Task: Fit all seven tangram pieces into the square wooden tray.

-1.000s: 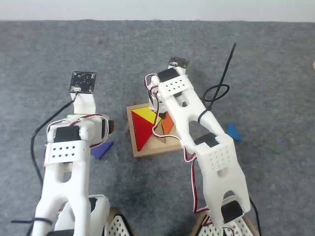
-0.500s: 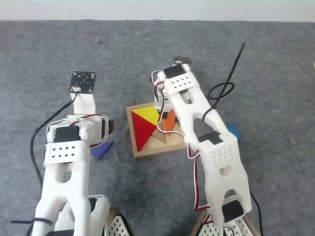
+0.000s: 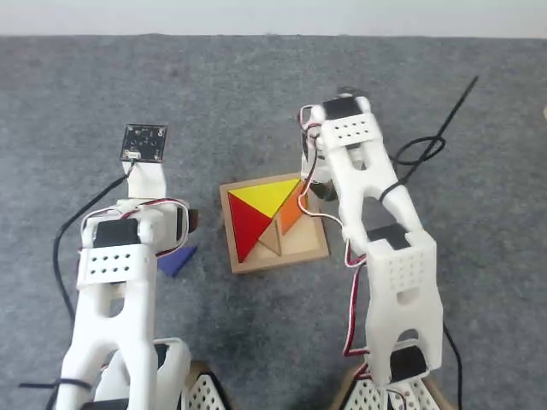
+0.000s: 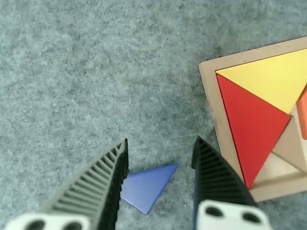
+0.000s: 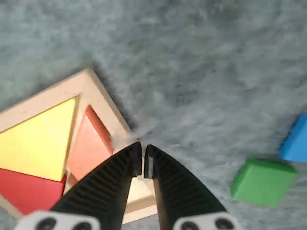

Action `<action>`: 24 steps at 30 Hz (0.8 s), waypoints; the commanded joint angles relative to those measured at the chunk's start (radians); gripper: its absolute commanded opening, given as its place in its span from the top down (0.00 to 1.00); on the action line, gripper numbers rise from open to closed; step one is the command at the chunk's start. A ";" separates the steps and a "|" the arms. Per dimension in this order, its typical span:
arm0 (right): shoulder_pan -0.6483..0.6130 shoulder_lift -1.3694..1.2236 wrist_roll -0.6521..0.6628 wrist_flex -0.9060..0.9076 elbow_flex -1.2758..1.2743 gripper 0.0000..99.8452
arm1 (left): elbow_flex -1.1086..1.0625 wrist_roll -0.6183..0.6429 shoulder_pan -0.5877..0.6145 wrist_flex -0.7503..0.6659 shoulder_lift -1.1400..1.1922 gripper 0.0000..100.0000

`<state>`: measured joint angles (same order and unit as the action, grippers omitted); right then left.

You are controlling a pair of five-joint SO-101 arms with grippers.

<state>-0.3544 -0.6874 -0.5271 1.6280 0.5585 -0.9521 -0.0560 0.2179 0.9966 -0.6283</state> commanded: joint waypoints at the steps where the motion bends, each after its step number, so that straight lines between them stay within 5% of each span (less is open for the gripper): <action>1: -0.068 0.081 0.017 0.013 0.029 0.95 | 0.008 0.005 0.002 -0.002 -0.012 0.78; 7: -0.174 0.079 -0.176 -0.024 0.035 0.69 | 0.007 0.005 0.002 -0.002 -0.012 0.78; 24: -0.140 -0.071 -0.367 -0.166 0.034 0.74 | 0.007 0.005 0.000 -0.002 -0.012 0.78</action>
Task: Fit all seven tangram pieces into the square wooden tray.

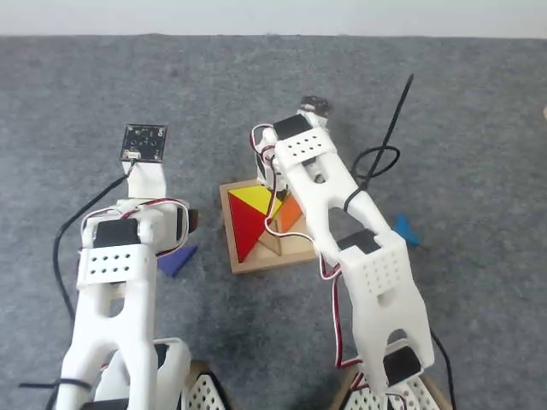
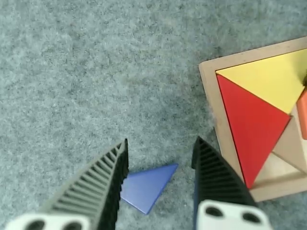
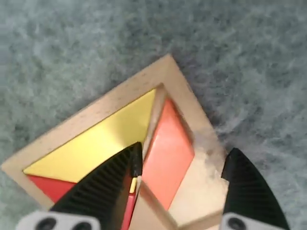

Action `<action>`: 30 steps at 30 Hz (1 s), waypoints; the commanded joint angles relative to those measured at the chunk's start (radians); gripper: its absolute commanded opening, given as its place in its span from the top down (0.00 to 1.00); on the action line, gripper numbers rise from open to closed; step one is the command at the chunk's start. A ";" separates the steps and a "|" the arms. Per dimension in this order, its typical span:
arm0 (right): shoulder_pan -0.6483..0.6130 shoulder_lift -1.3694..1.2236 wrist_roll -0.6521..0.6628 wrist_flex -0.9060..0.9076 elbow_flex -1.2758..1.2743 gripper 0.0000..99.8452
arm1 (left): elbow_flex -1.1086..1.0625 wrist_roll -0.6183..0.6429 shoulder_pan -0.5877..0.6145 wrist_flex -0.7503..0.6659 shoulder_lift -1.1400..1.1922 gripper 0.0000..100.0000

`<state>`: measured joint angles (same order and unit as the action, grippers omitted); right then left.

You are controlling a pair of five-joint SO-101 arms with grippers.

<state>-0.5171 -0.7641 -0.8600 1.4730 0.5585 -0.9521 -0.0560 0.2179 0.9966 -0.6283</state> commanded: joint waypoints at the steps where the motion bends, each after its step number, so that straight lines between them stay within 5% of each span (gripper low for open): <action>1: 0.027 0.001 -0.037 -0.010 0.034 0.74 | 0.007 0.005 0.000 -0.002 -0.012 0.78; 24: -0.008 -0.018 -0.034 0.058 0.025 0.74 | 0.007 0.005 0.000 -0.003 -0.012 0.78; 30: -0.039 -0.085 -0.032 0.044 0.041 0.83 | 0.007 0.005 0.002 -0.003 -0.012 0.78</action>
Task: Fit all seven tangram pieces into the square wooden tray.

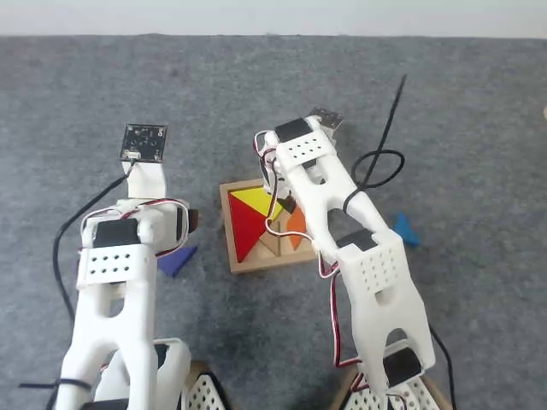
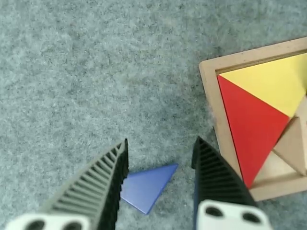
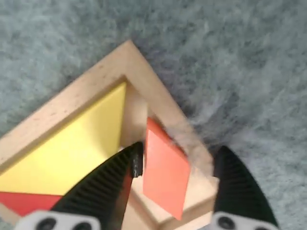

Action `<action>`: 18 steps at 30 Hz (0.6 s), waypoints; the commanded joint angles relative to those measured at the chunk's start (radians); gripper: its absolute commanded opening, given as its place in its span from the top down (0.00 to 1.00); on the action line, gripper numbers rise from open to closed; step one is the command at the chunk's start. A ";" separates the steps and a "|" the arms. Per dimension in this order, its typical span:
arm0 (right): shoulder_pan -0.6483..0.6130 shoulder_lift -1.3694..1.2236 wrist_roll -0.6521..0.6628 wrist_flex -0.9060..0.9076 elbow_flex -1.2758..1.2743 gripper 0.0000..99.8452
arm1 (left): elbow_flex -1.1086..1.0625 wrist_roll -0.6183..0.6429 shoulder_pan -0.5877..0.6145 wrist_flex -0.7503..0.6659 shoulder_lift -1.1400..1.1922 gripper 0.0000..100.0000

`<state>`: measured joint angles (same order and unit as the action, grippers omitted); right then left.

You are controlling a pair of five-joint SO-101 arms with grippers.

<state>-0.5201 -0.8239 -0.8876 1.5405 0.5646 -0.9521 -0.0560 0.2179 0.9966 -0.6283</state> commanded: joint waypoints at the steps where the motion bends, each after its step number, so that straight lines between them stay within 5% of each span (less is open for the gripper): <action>1: -0.036 -0.030 -0.005 -0.021 0.040 0.83 | 0.007 0.005 0.002 -0.003 -0.012 0.78; 18: -0.030 0.137 -0.014 0.134 0.071 0.83 | 0.007 0.003 0.002 -0.003 -0.012 0.78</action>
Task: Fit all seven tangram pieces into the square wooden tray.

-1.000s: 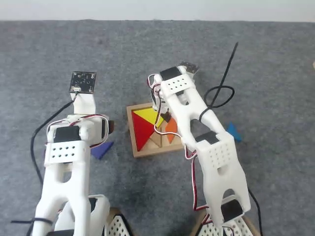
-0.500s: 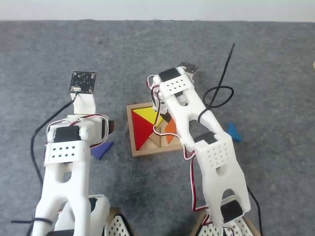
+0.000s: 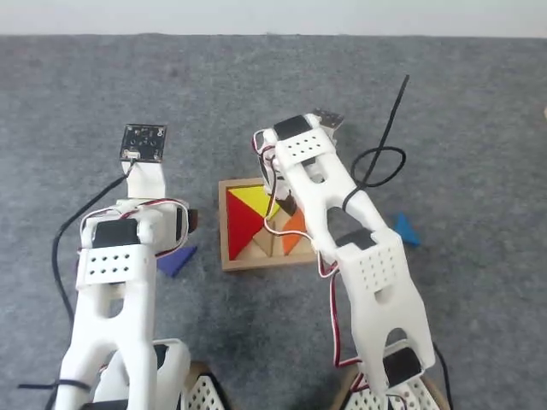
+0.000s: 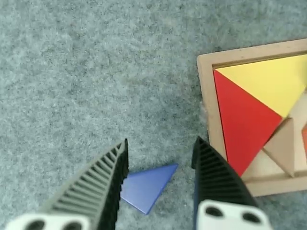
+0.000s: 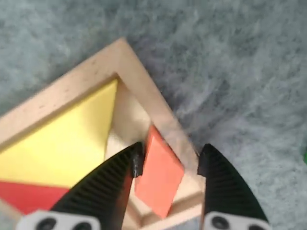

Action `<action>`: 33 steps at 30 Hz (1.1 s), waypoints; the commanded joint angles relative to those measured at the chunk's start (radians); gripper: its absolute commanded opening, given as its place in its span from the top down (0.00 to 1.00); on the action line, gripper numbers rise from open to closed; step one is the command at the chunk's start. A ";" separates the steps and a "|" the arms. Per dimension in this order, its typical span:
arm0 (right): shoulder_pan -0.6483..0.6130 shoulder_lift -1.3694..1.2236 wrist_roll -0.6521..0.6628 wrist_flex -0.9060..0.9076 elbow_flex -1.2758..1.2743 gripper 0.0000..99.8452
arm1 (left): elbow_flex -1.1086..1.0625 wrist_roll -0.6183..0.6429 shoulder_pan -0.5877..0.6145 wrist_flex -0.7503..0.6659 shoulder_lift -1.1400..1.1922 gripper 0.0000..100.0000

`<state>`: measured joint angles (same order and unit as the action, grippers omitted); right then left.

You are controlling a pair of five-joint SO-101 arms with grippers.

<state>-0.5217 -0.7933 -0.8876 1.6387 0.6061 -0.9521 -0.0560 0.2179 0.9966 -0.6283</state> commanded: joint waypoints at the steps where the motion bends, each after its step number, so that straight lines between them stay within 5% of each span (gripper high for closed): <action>1: -0.047 0.108 -0.014 0.038 0.029 0.83 | 0.007 0.003 0.002 -0.003 -0.012 0.78; 8: -0.159 0.102 -0.035 0.025 0.029 0.83 | 0.007 0.003 0.002 -0.003 -0.012 0.78; 25: -0.039 0.067 -0.041 0.111 0.034 0.83 | 0.007 0.003 0.002 -0.005 -0.012 0.78; 33: -0.099 0.110 -0.041 0.018 -0.064 0.84 | 0.007 0.003 0.002 -0.005 -0.012 0.78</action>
<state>-0.5984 -0.7610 -0.9183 1.7123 0.5754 -0.9521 -0.0560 0.2179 0.9966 -0.6283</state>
